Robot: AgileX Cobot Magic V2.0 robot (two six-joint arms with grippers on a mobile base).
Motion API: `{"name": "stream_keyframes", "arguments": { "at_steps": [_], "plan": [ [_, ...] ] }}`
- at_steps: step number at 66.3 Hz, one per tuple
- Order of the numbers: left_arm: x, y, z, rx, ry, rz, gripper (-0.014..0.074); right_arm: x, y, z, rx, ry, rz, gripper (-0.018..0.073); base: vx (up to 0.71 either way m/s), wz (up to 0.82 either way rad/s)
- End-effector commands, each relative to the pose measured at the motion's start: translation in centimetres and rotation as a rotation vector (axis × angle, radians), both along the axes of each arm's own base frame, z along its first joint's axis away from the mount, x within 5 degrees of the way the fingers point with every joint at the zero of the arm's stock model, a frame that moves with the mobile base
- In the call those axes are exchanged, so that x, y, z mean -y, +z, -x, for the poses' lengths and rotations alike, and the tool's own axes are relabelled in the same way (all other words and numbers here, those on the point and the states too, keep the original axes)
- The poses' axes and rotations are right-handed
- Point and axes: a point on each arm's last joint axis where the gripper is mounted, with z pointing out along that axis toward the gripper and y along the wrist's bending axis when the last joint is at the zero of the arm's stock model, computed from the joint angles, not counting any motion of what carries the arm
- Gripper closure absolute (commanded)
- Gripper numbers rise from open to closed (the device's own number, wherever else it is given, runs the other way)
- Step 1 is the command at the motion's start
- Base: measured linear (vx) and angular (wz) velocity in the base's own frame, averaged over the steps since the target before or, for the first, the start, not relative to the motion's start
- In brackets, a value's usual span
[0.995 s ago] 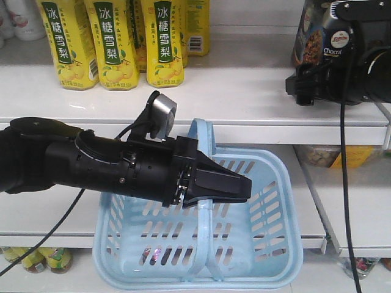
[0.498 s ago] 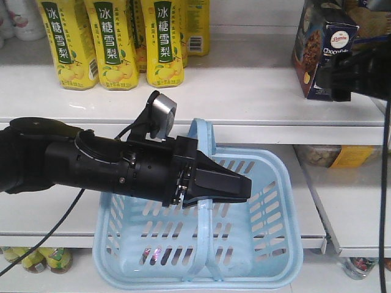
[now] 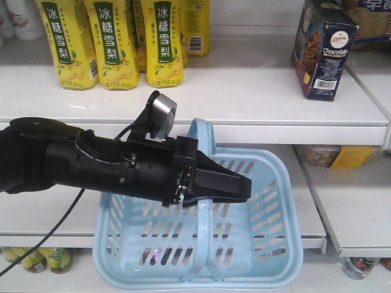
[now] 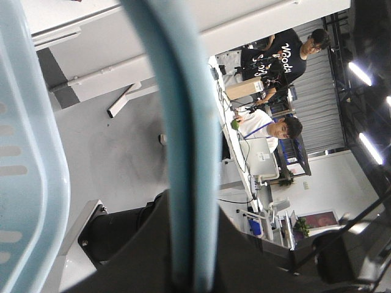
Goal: Left arm holds basket, right arm returns cookies
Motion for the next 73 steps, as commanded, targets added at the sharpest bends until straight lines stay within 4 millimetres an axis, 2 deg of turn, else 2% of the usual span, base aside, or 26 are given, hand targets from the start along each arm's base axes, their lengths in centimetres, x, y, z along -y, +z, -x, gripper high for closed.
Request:
{"name": "stream_keyframes", "arguments": {
  "at_steps": [1, 9, 13, 23, 29, 40, 57, 63, 73],
  "plan": [
    [-0.3, 3.8, 0.0, 0.062, 0.056, 0.158, 0.0599, 0.4, -0.7, 1.8, 0.139, 0.007, 0.009, -0.0031, 0.0, 0.0],
    [-0.3, 3.8, 0.0, 0.062, 0.056, 0.158, 0.0599, 0.8, -4.1, 4.0, 0.21, 0.017, 0.015, -0.0031, 0.0, 0.0],
    [-0.3, 3.8, 0.0, 0.062, 0.056, 0.158, 0.0599, 0.9, -6.6, 5.1, 0.244, 0.025, 0.015, -0.0031, 0.0, 0.0],
    [-0.3, 3.8, 0.0, 0.062, 0.056, 0.158, 0.0599, 1.0, -11.9, 6.9, 0.333, 0.049, -0.025, -0.0031, 0.0, 0.0],
    [-0.3, 3.8, 0.0, 0.062, 0.056, 0.158, 0.0599, 1.0, -14.1, 7.7, 0.396, 0.062, -0.061, -0.0031, 0.0, 0.0],
    [-0.3, 3.8, 0.0, 0.062, 0.056, 0.158, 0.0599, 0.8, -16.3, 8.1, 0.557, 0.089, -0.08, -0.0031, 0.0, 0.0],
    [-0.3, 3.8, 0.0, 0.062, 0.056, 0.158, 0.0599, 0.6, -20.6, 7.2, 0.467, 0.096, -0.062, -0.0022, 0.0, 0.0],
    [-0.3, 3.8, 0.0, 0.062, 0.056, 0.158, 0.0599, 0.6, -21.3, 7.1, 0.446, 0.096, -0.057, 0.0002, 0.0, 0.0],
    [-0.3, 3.8, 0.0, 0.062, 0.056, 0.158, 0.0599, 0.6, -21.4, 7.1, 0.437, 0.096, -0.055, 0.0086, 0.0, 0.0]
  ]
}}
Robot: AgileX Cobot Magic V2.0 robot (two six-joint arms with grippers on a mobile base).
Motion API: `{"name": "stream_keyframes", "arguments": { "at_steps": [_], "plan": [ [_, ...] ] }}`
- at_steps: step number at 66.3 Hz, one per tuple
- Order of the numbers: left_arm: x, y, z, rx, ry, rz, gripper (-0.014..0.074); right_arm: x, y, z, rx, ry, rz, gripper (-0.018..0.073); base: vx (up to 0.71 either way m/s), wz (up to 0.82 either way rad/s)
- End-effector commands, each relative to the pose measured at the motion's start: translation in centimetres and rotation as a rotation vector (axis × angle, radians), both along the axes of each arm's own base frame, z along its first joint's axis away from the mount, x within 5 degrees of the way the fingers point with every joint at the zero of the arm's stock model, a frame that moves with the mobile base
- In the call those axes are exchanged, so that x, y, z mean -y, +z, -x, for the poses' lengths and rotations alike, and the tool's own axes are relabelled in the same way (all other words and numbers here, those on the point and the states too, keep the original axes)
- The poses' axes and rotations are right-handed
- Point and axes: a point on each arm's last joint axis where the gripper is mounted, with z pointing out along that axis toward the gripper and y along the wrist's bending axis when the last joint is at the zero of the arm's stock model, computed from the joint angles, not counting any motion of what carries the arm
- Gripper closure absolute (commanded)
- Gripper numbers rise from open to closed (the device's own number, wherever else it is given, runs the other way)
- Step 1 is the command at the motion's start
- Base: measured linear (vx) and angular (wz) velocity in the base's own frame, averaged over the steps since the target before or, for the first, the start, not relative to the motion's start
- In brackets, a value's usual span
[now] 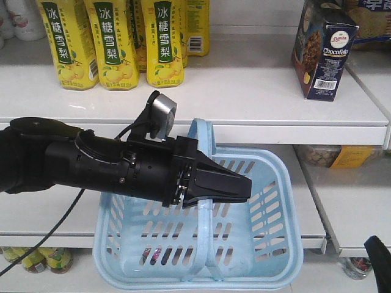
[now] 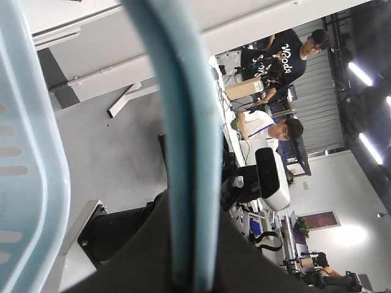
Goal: Left arm holds basket, right arm returns cookies
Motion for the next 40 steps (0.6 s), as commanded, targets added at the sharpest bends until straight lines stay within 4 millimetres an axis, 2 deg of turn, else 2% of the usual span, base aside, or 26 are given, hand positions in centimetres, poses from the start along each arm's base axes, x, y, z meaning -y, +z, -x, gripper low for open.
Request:
{"name": "stream_keyframes", "arguments": {
  "at_steps": [1, 10, 24, 40],
  "plan": [
    [-0.34, 3.84, 0.0, 0.062, 0.056, 0.158, 0.0599, -0.07, 1.6, 0.06, 0.096, 0.007, 0.001, 0.0097, 0.0, 0.0],
    [-0.34, 3.84, 0.0, 0.062, 0.056, 0.158, 0.0599, -0.07, 1.6, 0.06, 0.096, 0.007, 0.001, 0.0239, 0.0, 0.0],
    [-0.34, 3.84, 0.0, 0.062, 0.056, 0.158, 0.0599, -0.07, 1.6, 0.06, 0.096, 0.007, 0.001, 0.0577, 0.0, 0.0],
    [-0.34, 3.84, 0.0, 0.062, 0.056, 0.158, 0.0599, -0.07, 1.6, 0.06, 0.095, 0.007, -0.001, 0.0569, 0.0, 0.0]
  ]
}}
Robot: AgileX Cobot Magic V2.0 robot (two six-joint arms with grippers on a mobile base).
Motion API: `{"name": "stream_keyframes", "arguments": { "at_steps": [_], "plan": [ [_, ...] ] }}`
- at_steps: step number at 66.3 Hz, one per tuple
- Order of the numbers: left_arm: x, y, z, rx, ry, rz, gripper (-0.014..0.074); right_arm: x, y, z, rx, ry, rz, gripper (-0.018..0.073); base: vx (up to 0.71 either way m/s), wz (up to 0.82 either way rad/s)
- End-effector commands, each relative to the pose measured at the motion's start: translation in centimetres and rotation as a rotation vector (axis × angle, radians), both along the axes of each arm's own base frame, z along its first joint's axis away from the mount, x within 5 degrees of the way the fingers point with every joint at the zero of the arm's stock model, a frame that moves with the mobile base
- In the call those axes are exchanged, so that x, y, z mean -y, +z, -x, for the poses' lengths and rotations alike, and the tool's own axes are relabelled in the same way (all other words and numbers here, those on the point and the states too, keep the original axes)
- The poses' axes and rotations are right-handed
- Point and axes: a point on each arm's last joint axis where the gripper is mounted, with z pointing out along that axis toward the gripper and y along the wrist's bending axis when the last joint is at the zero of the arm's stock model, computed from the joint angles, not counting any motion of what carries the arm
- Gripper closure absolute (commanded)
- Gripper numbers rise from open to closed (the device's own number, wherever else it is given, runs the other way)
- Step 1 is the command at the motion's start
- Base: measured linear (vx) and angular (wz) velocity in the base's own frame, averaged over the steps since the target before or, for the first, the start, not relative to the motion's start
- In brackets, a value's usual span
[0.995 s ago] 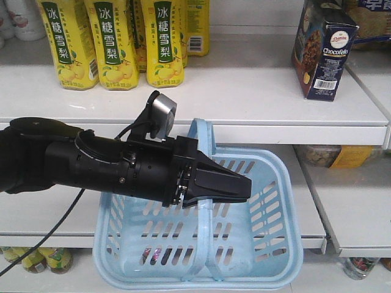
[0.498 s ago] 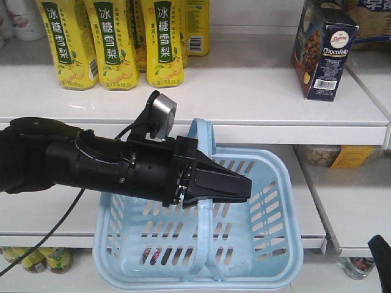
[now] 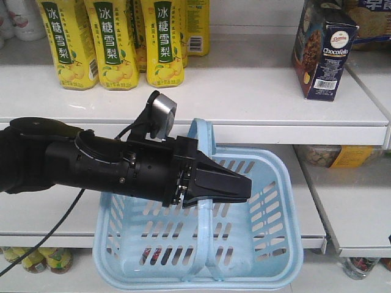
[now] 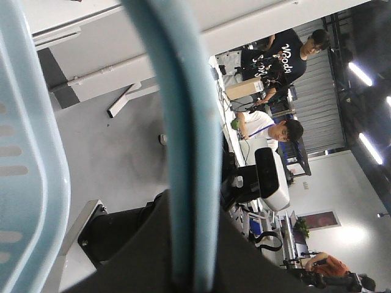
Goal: Left arm holds basket, right arm returns cookies
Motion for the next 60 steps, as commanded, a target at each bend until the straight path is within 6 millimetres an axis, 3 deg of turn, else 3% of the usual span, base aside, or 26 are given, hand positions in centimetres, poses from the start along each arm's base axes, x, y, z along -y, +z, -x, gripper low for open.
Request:
{"name": "stream_keyframes", "arguments": {
  "at_steps": [1, 39, 45, 55, 60],
  "plan": [
    [-0.3, 3.8, 0.0, 0.062, 0.056, 0.158, 0.0599, -0.1, 1.6, 0.1, 0.096, 0.007, -0.001, 0.0569, 0.0, 0.0],
    [-0.1, 3.6, 0.3, 0.076, 0.037, 0.131, 0.0599, -0.1, 1.6, 0.1, 0.096, 0.007, -0.001, 0.0569, 0.0, 0.0],
    [-0.4, 3.5, 1.6, 0.077, -0.015, 0.132, 0.0599, -0.1, 1.6, 0.1, 0.096, 0.007, -0.001, 0.0569, 0.0, 0.0],
    [-1.6, 3.3, 5.4, 0.119, -0.05, 0.111, 0.0599, -0.1, 1.6, 0.1, 0.096, 0.007, -0.001, 0.0569, 0.0, 0.0],
    [-2.9, 3.2, 7.8, 0.22, -0.017, 0.095, 0.0599, -0.1, 1.6, 0.1, 0.096, 0.007, -0.001, 0.0569, 0.0, 0.0]
  ]
}}
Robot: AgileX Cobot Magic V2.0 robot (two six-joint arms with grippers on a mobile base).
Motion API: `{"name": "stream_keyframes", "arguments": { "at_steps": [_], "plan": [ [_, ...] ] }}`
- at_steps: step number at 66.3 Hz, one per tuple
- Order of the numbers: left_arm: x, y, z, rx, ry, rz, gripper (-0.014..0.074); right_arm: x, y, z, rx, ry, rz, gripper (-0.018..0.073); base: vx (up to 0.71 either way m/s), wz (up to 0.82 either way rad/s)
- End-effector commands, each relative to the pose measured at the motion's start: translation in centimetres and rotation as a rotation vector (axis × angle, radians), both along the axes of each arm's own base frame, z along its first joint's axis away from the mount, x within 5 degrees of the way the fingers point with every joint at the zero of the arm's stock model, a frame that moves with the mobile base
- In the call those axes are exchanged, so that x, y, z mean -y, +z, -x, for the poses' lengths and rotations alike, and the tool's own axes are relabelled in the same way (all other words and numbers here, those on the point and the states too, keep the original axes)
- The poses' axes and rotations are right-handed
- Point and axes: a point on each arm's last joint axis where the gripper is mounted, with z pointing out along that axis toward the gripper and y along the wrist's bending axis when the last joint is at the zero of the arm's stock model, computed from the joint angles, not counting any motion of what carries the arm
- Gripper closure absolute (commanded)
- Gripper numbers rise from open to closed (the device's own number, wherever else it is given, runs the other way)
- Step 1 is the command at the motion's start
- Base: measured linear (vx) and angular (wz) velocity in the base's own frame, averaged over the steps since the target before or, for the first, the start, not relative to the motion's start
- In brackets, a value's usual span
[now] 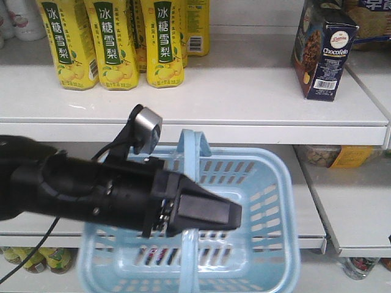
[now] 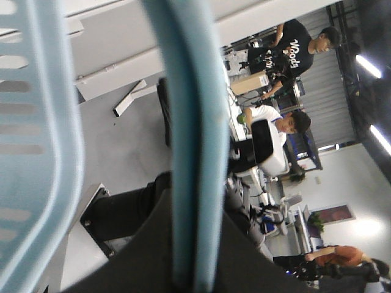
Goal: Left arm holds basket, right arm returns cookies
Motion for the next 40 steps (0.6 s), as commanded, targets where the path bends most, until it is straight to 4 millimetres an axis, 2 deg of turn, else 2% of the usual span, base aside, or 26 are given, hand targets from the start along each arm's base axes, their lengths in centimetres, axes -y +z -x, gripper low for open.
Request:
{"name": "stream_keyframes", "arguments": {
  "at_steps": [1, 10, 13, 20, 29, 40],
  "plan": [
    [-1.6, 2.5, 3.4, 0.154, 0.007, 0.101, 0.0599, -0.1, 1.6, 0.1, 0.096, 0.007, -0.001, 0.0569, 0.0, 0.0],
    [-4.7, 0.0, 6.9, 0.241, 0.134, -0.004, 0.0599, -0.1, 1.6, 0.1, 0.096, 0.007, -0.001, 0.0569, 0.0, 0.0],
    [-5.8, -1.2, 7.6, 0.268, 0.207, -0.063, 0.0599, -0.1, 1.6, 0.1, 0.096, 0.007, -0.001, 0.0569, 0.0, 0.0],
    [-8.6, -2.8, 9.5, 0.415, 0.363, -0.174, 0.0599, -0.1, 1.6, 0.1, 0.096, 0.007, -0.001, 0.0569, 0.0, 0.0],
    [-12.1, -4.2, 11.2, 0.589, 0.578, -0.289, 0.0599, -0.1, 1.6, 0.1, 0.096, 0.007, -0.001, 0.0569, 0.0, 0.0],
    [-15.2, -6.5, 12.1, 0.629, 0.837, -0.315, 0.0599, -0.1, 1.6, 0.1, 0.096, 0.007, -0.001, 0.0569, 0.0, 0.0]
  ]
}}
